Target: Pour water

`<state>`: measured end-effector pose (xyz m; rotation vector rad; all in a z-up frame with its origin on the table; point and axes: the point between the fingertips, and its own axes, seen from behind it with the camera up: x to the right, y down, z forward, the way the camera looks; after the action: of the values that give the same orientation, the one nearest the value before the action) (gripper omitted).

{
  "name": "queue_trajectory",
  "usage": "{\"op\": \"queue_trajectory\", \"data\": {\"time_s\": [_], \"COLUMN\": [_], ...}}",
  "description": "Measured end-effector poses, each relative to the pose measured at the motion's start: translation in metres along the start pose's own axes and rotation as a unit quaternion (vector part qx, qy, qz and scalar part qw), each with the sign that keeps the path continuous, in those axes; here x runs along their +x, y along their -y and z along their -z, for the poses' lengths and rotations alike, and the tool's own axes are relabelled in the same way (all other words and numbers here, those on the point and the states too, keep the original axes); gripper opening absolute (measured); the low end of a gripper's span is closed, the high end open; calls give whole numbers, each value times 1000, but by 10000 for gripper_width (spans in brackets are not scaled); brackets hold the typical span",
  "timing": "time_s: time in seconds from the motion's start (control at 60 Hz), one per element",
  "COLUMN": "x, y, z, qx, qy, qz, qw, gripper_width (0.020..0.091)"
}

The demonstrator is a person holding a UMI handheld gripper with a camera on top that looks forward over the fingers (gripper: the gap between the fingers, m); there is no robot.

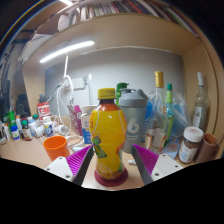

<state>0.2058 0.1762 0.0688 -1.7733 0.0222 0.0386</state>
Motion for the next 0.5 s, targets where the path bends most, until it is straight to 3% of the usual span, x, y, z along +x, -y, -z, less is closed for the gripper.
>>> {"op": "queue_trajectory", "data": {"time_s": [0.233, 0.5], "x": [-15, -20], "y": [8, 22], "z": [92, 223], "qx": [17, 43], "qy": [2, -51], "qz": [-30, 10], "qw": [999, 998], "gripper_width": [835, 830]}}
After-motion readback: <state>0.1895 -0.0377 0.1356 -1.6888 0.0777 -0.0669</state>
